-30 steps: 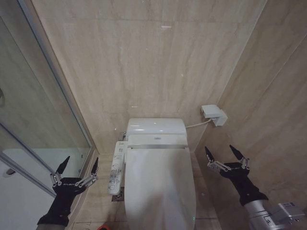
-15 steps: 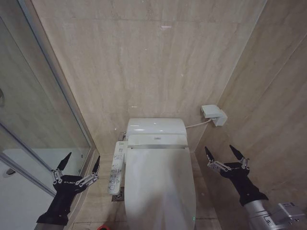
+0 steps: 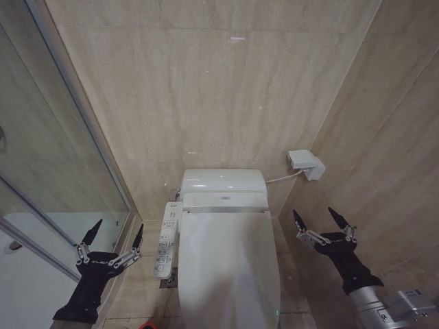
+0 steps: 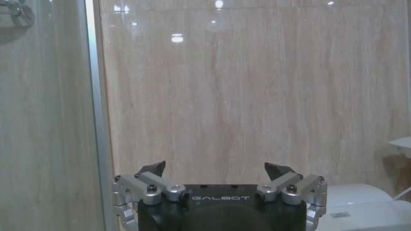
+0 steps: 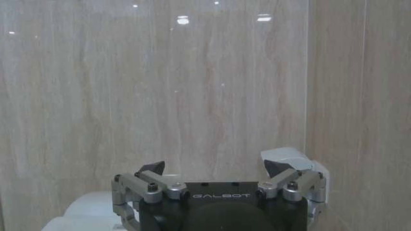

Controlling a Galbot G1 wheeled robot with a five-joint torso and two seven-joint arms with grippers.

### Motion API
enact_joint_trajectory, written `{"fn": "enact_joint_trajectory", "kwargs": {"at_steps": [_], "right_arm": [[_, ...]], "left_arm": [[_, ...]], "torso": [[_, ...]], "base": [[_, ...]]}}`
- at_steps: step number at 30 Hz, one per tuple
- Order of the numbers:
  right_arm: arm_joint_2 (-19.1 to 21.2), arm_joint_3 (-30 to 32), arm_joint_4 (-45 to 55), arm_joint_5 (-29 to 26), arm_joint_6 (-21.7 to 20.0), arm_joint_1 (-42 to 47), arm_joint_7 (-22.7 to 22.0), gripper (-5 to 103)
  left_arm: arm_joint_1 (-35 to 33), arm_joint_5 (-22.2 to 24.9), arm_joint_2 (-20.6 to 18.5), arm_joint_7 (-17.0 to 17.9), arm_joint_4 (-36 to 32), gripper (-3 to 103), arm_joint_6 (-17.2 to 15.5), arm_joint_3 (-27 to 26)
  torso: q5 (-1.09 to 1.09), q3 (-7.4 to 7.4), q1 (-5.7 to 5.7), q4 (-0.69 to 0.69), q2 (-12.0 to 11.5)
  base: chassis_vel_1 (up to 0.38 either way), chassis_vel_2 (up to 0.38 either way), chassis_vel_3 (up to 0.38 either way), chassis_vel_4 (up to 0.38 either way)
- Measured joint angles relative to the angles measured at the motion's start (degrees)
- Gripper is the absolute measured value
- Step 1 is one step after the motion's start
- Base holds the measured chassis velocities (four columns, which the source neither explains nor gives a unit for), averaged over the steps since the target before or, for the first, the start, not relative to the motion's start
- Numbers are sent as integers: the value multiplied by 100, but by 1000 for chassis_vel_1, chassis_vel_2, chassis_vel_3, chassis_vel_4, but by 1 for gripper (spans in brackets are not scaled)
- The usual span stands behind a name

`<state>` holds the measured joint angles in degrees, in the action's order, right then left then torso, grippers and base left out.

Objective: Open the toilet lid, clean the toilet bowl with a toilet brush, close the toilet lid, and flush.

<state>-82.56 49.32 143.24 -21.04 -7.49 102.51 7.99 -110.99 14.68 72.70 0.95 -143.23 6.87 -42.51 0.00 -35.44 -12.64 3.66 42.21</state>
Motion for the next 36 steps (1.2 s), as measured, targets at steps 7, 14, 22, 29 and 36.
{"fn": "enact_joint_trajectory", "kwargs": {"at_steps": [7,14,22,29,36], "right_arm": [[0,0,0,0,0,0,0,100],[0,0,0,0,0,0,0,100],[0,0,0,0,0,0,0,100],[0,0,0,0,0,0,0,100],[0,0,0,0,0,0,0,100]], "left_arm": [[0,0,0,2,0,100,-4,0],[0,1,0,5,0,100,-6,0],[0,2,0,7,0,100,-9,1],[0,4,0,7,0,100,-9,1],[0,5,0,7,0,100,-9,1]], "torso": [[0,0,0,0,0],[0,0,0,0,0],[0,-1,-2,0,-1],[0,0,2,1,0],[0,0,0,0,0]], "base": [[0,0,0,0],[0,0,0,0],[34,-35,-43,29],[120,-121,-128,124],[151,-134,-132,144]]}}
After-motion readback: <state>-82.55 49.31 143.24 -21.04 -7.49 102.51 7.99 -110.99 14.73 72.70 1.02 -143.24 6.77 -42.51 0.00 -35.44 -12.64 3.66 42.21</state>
